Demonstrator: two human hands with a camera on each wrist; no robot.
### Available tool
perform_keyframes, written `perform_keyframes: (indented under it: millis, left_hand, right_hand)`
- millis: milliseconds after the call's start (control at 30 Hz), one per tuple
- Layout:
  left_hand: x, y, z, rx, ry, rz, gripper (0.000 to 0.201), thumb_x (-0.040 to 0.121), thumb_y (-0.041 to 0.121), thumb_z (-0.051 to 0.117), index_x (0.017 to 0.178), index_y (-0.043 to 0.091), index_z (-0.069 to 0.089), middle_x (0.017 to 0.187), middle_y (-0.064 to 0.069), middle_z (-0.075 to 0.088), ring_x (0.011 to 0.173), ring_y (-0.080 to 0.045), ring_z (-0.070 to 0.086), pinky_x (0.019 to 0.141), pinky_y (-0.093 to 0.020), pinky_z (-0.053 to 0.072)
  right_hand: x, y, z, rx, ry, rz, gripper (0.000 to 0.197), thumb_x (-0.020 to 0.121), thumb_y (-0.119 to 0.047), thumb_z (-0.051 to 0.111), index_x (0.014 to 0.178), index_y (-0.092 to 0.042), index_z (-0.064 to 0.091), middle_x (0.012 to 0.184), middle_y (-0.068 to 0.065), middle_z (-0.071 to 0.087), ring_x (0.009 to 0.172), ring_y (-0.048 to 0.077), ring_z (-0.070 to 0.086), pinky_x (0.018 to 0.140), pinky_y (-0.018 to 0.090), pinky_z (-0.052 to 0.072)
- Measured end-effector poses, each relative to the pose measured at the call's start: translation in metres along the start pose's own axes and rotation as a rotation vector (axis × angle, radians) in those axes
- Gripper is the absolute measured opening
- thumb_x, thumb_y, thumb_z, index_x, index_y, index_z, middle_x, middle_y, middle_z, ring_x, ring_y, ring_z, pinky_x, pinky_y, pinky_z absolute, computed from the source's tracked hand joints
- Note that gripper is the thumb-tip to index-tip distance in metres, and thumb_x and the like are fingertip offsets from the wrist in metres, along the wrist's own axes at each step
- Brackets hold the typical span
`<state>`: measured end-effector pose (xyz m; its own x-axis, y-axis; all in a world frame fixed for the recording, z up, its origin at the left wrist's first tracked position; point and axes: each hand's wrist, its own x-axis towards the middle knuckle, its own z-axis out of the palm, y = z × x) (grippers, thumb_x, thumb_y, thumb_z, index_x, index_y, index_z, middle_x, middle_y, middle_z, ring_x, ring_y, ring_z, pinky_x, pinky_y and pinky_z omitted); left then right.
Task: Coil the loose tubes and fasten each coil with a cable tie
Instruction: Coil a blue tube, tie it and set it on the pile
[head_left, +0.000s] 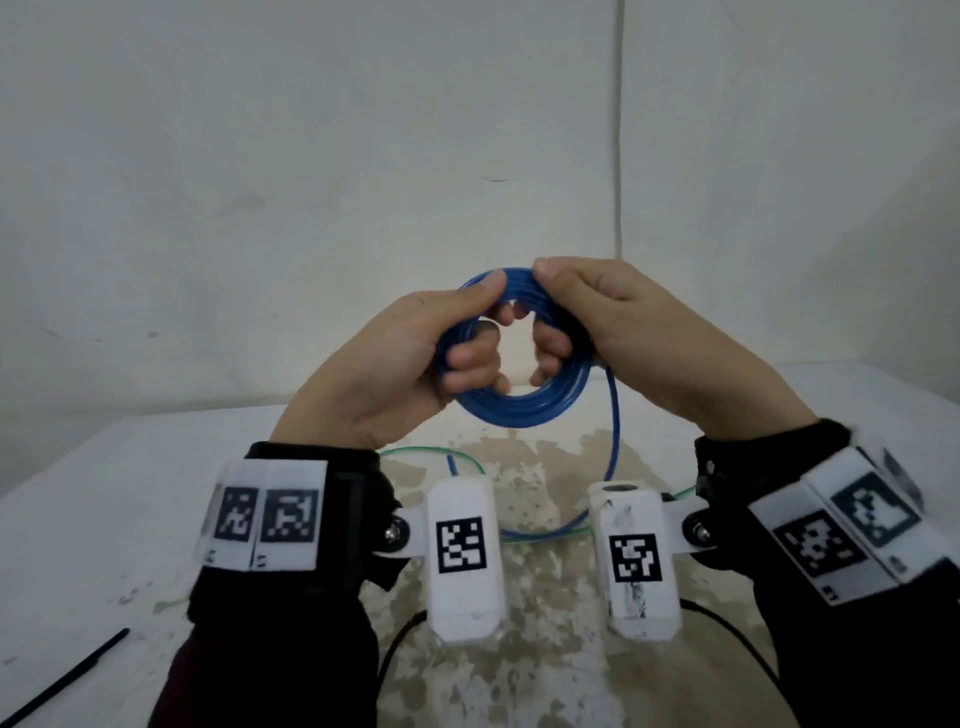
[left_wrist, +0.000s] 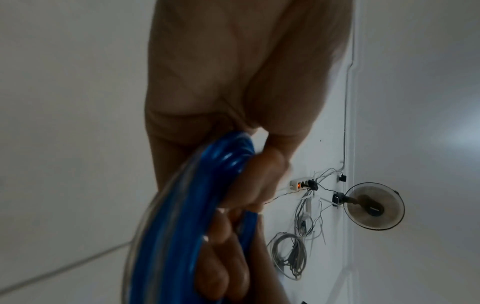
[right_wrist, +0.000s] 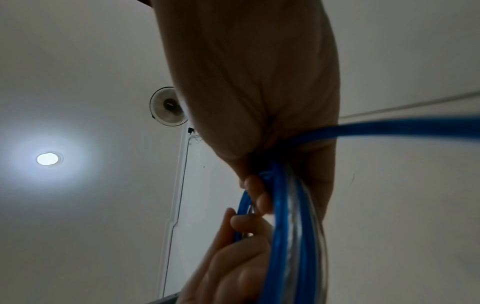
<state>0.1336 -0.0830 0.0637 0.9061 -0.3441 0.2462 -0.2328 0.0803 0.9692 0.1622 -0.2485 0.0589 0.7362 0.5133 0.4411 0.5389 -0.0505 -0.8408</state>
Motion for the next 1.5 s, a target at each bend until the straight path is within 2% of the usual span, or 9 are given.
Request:
perform_keyframes:
  millis: [133,300,633,800,900,1000,1133,1333,1500]
  left_hand:
    - [-0.002,0.001,-0.006,0.121,0.055,-0.041,0.03,0.098,0.027,0.043,0.073,0.01,0.044,0.042,0.01,0.019,0.034,-0.006,0.017,0.042,-0.019,0.035]
    - [-0.005,0.0,-0.009,0.238,0.065,-0.046,0.029,0.095,0.027,0.05,0.073,0.009,0.047,0.046,0.009,0.019,0.039,-0.008,0.015,0.041,-0.019,0.03]
    - [0.0,0.003,-0.003,0.017,0.23,0.116,0.031,0.099,0.027,0.045,0.073,0.011,0.045,0.046,0.008,0.018,0.037,-0.008,0.018,0.043,-0.02,0.032]
    - [0.003,0.002,-0.001,-0.092,0.175,0.08,0.037,0.099,0.035,0.042,0.071,0.011,0.046,0.044,0.008,0.018,0.035,-0.008,0.018,0.045,-0.021,0.035]
    - [0.005,0.0,0.002,-0.143,0.161,0.115,0.037,0.1,0.035,0.038,0.074,0.01,0.046,0.043,0.008,0.019,0.036,-0.007,0.019,0.045,-0.02,0.036]
    - [0.006,-0.001,0.002,-0.19,0.143,0.146,0.038,0.101,0.035,0.035,0.075,0.01,0.046,0.044,0.008,0.02,0.036,-0.006,0.02,0.045,-0.019,0.035]
    - [0.005,0.001,0.001,-0.253,0.105,0.119,0.044,0.1,0.041,0.032,0.073,0.011,0.048,0.043,0.007,0.02,0.035,-0.006,0.02,0.044,-0.02,0.036]
    - [0.003,0.001,-0.001,-0.24,0.036,0.049,0.038,0.098,0.036,0.034,0.082,0.008,0.054,0.046,0.002,0.037,0.041,-0.013,0.042,0.062,-0.028,0.053]
    - [0.003,-0.003,0.0,0.078,0.144,0.061,0.025,0.089,0.03,0.056,0.096,0.008,0.063,0.079,-0.005,0.07,0.078,-0.02,0.07,0.082,-0.033,0.056]
  right_hand:
    - [0.003,0.003,-0.001,-0.297,0.177,-0.035,0.033,0.101,-0.026,0.042,0.081,-0.007,0.061,0.067,0.006,0.059,0.062,0.012,0.059,0.06,0.028,0.052]
    - [-0.001,0.0,-0.017,-0.54,0.337,-0.122,0.033,0.097,-0.035,0.05,0.067,-0.022,0.058,0.057,0.005,0.037,0.047,0.008,0.031,0.05,0.023,0.028]
    - [0.004,0.002,0.0,-0.345,0.193,-0.071,0.037,0.103,-0.027,0.036,0.096,-0.001,0.062,0.059,-0.014,0.04,0.051,0.003,0.033,0.052,0.019,0.03]
    - [0.004,0.002,0.001,-0.397,0.226,-0.103,0.043,0.104,-0.029,0.033,0.101,0.003,0.06,0.06,-0.013,0.04,0.056,0.003,0.032,0.056,0.015,0.029]
    - [0.005,0.001,0.005,-0.345,0.202,-0.084,0.04,0.104,-0.028,0.03,0.1,-0.005,0.062,0.068,-0.011,0.056,0.062,0.002,0.043,0.056,0.011,0.032]
    - [0.004,0.001,0.007,-0.216,0.158,-0.085,0.034,0.104,-0.025,0.03,0.113,-0.011,0.059,0.079,-0.001,0.066,0.07,0.016,0.05,0.056,0.025,0.037]
    - [0.003,0.001,0.009,0.015,0.098,-0.077,0.035,0.105,-0.023,0.028,0.103,-0.008,0.059,0.066,-0.001,0.052,0.07,0.016,0.051,0.071,0.029,0.045]
    - [0.006,0.002,0.011,-0.028,0.232,-0.109,0.034,0.105,-0.022,0.029,0.082,-0.012,0.053,0.056,-0.007,0.038,0.059,0.013,0.043,0.061,0.022,0.04]
    - [0.009,0.002,0.005,0.035,0.444,-0.129,0.034,0.105,-0.024,0.029,0.082,-0.014,0.053,0.049,-0.013,0.041,0.055,0.011,0.043,0.059,0.022,0.039]
